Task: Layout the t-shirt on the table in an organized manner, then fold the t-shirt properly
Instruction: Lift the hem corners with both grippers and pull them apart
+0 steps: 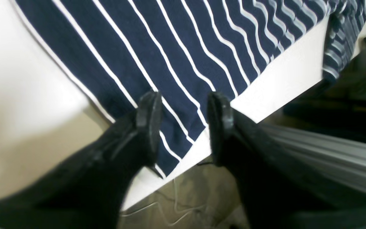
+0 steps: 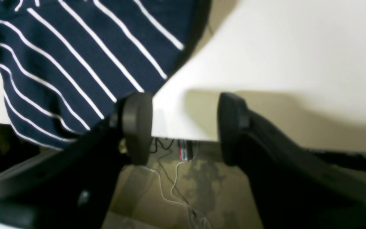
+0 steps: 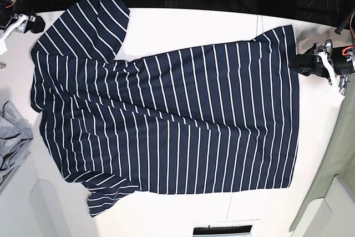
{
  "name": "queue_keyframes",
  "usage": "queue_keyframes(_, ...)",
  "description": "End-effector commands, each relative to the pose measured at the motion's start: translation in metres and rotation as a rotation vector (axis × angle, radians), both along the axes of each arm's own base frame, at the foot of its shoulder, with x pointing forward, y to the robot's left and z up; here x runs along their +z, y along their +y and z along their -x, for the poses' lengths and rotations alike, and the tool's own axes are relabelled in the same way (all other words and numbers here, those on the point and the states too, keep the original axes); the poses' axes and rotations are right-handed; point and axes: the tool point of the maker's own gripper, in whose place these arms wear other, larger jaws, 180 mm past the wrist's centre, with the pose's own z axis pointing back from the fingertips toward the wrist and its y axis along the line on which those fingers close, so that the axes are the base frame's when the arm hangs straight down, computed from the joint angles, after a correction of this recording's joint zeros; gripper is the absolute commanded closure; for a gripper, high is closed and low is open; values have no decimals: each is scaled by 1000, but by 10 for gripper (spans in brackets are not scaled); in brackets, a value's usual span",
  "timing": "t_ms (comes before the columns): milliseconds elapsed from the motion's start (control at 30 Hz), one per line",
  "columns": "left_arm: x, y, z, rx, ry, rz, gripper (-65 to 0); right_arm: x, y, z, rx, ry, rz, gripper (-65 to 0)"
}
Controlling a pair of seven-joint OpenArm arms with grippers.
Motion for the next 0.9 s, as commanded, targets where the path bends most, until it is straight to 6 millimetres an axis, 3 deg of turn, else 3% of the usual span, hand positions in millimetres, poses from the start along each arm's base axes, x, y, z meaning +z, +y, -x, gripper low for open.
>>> queue_keyframes(0, 11, 8, -4, 13, -34, -2, -304, 9, -8, -11, 7, -44, 20, -330)
queue_keyframes(67, 9, 13, 2, 49, -32, 7, -336, 4, -5, -11, 12, -41, 19, -330)
queue_keyframes(267, 6, 24, 16, 119, -27, 11, -338, -15, 26, -1, 102, 23, -18, -330)
queue_keyframes(500, -17, 31, 37, 119, 14, -77, -338, -27, 65, 4, 112, 30, -104, -330)
queue_keyframes(700, -33, 18, 47, 119, 41, -76, -338, -36, 98, 7, 86, 27, -185, -330)
queue_keyframes(867, -48, 3, 54, 126, 50, -71, -338, -35, 112, 5, 69, 12, -229, -329)
